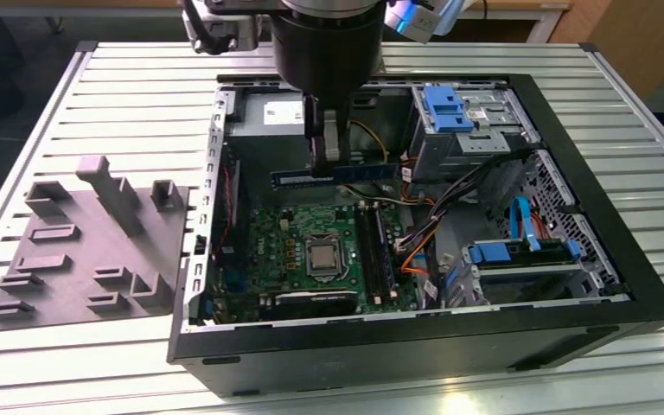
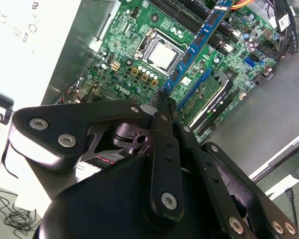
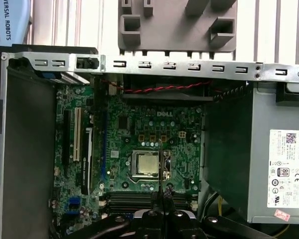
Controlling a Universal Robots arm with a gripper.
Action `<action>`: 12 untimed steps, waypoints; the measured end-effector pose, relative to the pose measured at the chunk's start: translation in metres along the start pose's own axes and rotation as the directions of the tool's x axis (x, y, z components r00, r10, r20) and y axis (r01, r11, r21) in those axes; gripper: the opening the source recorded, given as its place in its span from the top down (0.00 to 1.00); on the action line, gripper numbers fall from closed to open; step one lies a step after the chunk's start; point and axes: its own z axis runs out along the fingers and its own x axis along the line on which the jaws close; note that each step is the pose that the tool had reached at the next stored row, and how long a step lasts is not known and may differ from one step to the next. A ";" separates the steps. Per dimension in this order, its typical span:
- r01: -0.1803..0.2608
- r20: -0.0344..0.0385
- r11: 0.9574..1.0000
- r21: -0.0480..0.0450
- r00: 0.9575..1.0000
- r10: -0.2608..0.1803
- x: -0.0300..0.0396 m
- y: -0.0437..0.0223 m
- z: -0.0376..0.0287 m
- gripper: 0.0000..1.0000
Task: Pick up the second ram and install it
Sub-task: 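Pick up the second ram and move it above second insertion slot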
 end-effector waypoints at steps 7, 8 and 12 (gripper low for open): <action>0.000 0.000 1.000 0.000 1.000 0.000 0.0001 -0.0022 0.0030 0.89; 0.000 0.000 1.000 0.000 1.000 0.000 0.0002 -0.0025 0.0035 0.89; 0.000 0.000 1.000 0.000 1.000 0.000 0.0002 -0.0034 0.0049 0.89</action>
